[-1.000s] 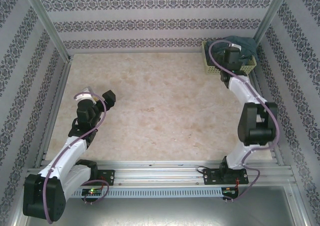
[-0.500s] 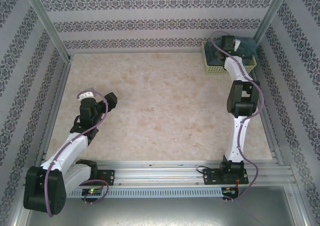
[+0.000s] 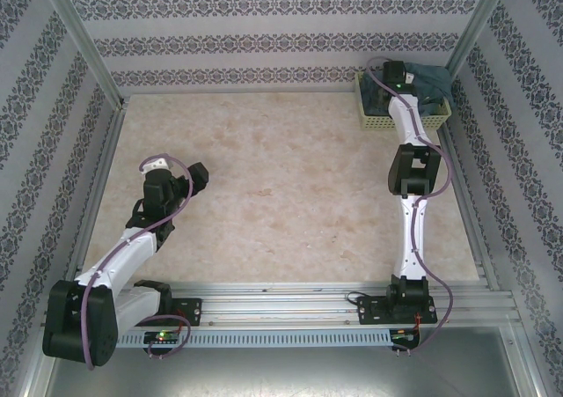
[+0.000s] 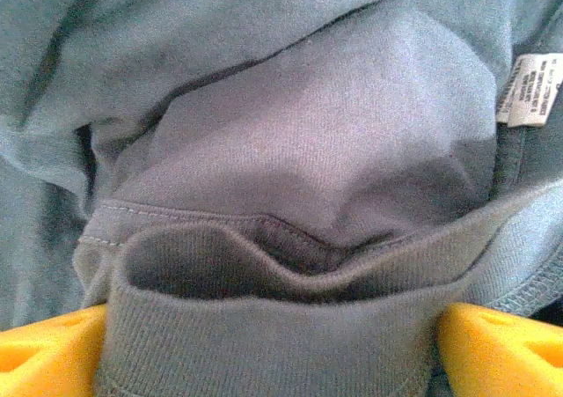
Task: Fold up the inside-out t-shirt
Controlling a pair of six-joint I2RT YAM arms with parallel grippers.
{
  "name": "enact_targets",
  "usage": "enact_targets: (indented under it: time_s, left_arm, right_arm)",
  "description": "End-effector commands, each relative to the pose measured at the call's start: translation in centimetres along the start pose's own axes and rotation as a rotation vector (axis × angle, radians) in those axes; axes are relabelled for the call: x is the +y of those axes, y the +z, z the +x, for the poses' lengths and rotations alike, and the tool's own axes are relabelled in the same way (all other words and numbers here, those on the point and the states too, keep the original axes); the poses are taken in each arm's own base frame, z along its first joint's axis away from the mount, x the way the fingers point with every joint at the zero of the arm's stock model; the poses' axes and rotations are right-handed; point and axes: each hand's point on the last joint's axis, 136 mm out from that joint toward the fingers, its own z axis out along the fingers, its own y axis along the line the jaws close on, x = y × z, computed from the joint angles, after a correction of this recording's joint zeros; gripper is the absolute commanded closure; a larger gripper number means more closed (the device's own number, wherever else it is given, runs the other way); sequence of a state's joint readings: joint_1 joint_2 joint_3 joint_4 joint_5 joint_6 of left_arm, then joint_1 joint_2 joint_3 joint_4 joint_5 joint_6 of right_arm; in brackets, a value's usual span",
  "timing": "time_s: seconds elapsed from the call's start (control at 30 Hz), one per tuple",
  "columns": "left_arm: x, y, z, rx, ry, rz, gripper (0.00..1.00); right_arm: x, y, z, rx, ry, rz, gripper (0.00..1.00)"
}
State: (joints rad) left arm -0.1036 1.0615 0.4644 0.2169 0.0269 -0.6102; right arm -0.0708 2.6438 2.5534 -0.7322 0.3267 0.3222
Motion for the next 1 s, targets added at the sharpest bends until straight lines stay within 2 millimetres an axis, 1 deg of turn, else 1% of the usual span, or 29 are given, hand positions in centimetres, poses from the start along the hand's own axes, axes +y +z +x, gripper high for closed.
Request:
enact_targets:
  time_s: [0.0,0.03,0.07,0.1,0.13,0.2,0.23,0.27,0.33,0.43,0.5,0.63,0.8,0.9,0.93,0.97]
  left_arm:
    - [-1.4,-0.2,-1.3,-0.034,0.011,0.047,0.00]
    - [-1.4,-0.2,-1.4,-0.035,0.011,0.049,0.00]
    - [-1.4,-0.3,-1.4,-0.035,0.011,0.049,0.00]
    - [-1.5,-0.4,-1.4,-0.036,0.011,0.051,0.00]
    - [-1.5,-0.5,-1.4,-0.037,0.010,0.052,0.00]
    - [-1.6,-0.7,-1.6,-0.045,0.007,0.057,0.00]
    - [-1.6,-0.8,-1.6,-0.046,0.007,0.059,0.00]
    - [-1.6,-1.0,-1.6,-0.046,0.005,0.061,0.00]
    - [-1.8,-1.3,-1.8,-0.049,0.004,0.067,0.00]
    - [-1.9,-1.8,-1.9,-0.057,0.001,0.075,0.00]
    - [-2.0,-2.2,-1.9,-0.061,-0.003,0.083,0.00]
    - [-2.2,-2.9,-2.1,-0.063,-0.008,0.098,0.00]
    - [-2.5,-3.6,-1.8,-0.053,-0.021,0.116,0.00]
    - [-2.5,-3.9,-1.5,-0.044,-0.031,0.127,0.00]
    - [-2.5,-3.9,-1.4,-0.039,-0.034,0.129,0.00]
    - [-2.6,-4.0,-1.3,-0.037,-0.036,0.134,0.00]
  right_arm:
    - [0.9,0.5,0.8,0.055,0.031,-0.089,0.27]
    - [1.3,0.4,0.7,0.056,0.037,-0.115,0.32]
    - [2.0,-0.1,0.4,0.055,0.039,-0.162,0.40]
    - [2.8,-0.5,0.2,0.053,0.034,-0.202,0.51]
    - [3.4,-1.1,0.0,0.045,0.027,-0.232,0.59]
    - [4.3,-2.5,-0.7,0.003,0.006,-0.258,0.77]
    - [4.5,-3.3,-1.1,-0.019,0.002,-0.264,0.85]
    - [4.7,-4.3,-1.9,-0.056,0.001,-0.275,0.89]
    - [5.1,-6.4,-3.1,-0.114,-0.001,-0.296,0.94]
    - [5.1,-9.8,-5.1,-0.205,0.003,-0.300,1.00]
    - [5.4,-11.9,-6.0,-0.258,-0.008,-0.301,1.00]
    - [5.1,-15.9,-7.7,-0.352,-0.013,-0.276,1.00]
    - [3.7,-20.6,-9.4,-0.469,0.021,-0.229,1.00]
    - [2.5,-24.5,-10.9,-0.568,0.054,-0.206,1.00]
    - [2.2,-25.4,-11.2,-0.591,0.063,-0.200,1.00]
    - [1.7,-25.9,-11.3,-0.594,0.086,-0.191,1.00]
